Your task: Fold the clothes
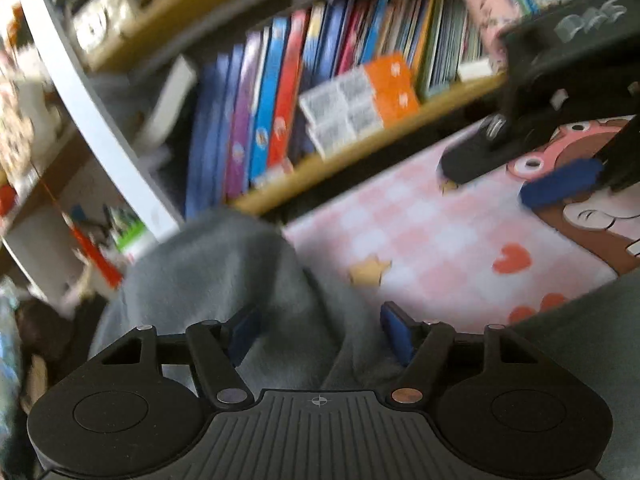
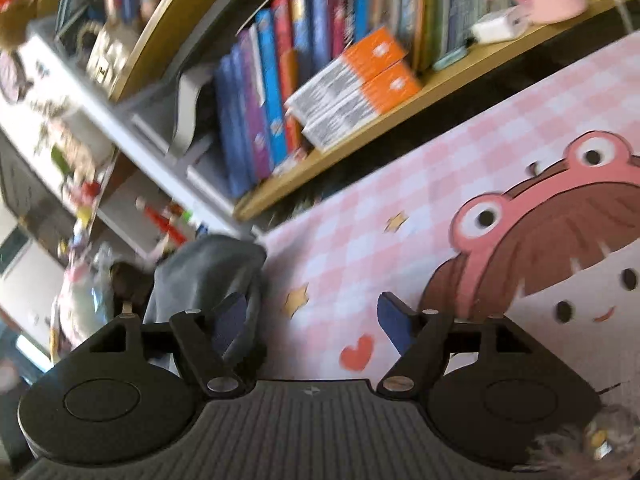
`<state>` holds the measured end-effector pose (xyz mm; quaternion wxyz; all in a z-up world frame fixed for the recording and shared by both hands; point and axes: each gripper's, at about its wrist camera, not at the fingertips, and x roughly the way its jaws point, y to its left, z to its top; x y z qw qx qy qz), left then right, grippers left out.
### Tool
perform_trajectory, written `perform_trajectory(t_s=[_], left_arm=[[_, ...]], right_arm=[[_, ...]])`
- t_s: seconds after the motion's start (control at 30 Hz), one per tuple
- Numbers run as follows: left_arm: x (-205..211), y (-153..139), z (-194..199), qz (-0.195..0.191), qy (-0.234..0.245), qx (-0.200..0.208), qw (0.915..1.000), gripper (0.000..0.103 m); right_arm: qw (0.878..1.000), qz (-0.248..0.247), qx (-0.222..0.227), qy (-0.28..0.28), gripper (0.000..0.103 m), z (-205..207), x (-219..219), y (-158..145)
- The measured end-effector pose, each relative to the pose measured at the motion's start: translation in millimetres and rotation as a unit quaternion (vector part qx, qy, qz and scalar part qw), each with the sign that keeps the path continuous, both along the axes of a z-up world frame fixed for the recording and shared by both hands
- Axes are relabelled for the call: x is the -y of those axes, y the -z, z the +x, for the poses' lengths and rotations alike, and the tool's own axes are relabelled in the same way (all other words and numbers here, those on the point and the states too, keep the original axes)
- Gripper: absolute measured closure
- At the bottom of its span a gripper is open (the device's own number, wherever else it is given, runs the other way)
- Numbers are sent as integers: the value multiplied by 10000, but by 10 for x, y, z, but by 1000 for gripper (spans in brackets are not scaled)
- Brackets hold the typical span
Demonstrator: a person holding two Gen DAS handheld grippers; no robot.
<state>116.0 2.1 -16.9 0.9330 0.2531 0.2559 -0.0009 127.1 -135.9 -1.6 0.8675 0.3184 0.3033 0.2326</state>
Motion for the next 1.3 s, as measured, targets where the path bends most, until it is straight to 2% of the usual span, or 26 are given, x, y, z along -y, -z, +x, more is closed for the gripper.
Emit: perform_trajectory(t_s=[0.03,0.07,0.1,0.13,0.2,0.23,0.27,0.33,0.4,0.5,0.57,0.7,0.8,0.83,0.93,1.1,1.17,1.27,1.3], left_arm=[[-35,-15,25,-111,-32,-51,9999,61],[-62,-28,45,-207,-70,-98,9997,69],[-115,-56,64,-409,-87,-148,9990,82],[-229,-117,46,-786,-96,-69,9968,88],[-496,-294,-118,-1631,-191,366,9857,88],[-634,-383,-202,-2058,-237,580,9766,88],[-819,-474,-298,-2583,-289,760,9626,88],[-1188,-558,-510,-3572,-456,942,9282,88],[-1418,-506,-731,-4077,-663,1050,9046,88],[-1657,-290,-1101,-4684,-895,975,8735,89],[-1724,-248,-1255,-4956,-856,905,8596,90],[-1707,-180,-1439,-4874,-804,883,8650,90],[-1815,-105,-1422,-5174,-828,803,8479,90],[-1849,-85,-1423,-5280,-836,794,8414,90],[-1883,-53,-1441,-5415,-838,787,8328,90],[-1874,-41,-1452,-5372,-812,800,8357,90],[-1871,-37,-1449,-5358,-804,815,8365,90],[-1895,-30,-1456,-5402,-848,888,8326,83],[-1904,-28,-1462,-5427,-862,905,8306,75]], right_arm=[[10000,27,-31,-14,32,11,6,9],[10000,46,-65,-42,32,23,7,20],[9999,66,-100,-69,32,35,8,30],[9998,65,-110,-135,32,39,-1,35],[9995,101,-76,-293,31,29,-7,31],[9993,134,-48,-346,31,23,-4,28],[9992,164,-26,-364,30,18,-3,23],[9989,243,-7,-413,30,24,1,17],[9984,232,-11,-518,30,21,-33,18],[9971,228,-56,-723,30,19,-93,23],[9950,408,-157,-903,30,32,-126,36],[9864,1042,-641,-1098,28,134,-181,79],[9729,1564,-1204,-1204,28,291,-354,138],[9698,1615,-1350,-1232,28,343,-452,142],[9709,1372,-1492,-1272,30,491,-806,66],[9664,1430,-1586,-1430,30,768,-1263,-6],[9655,1317,-1706,-1459,38,868,-1399,14],[9654,1045,-1767,-1610,81,940,-1570,59],[9667,933,-1724,-1645,86,915,-1594,55]])
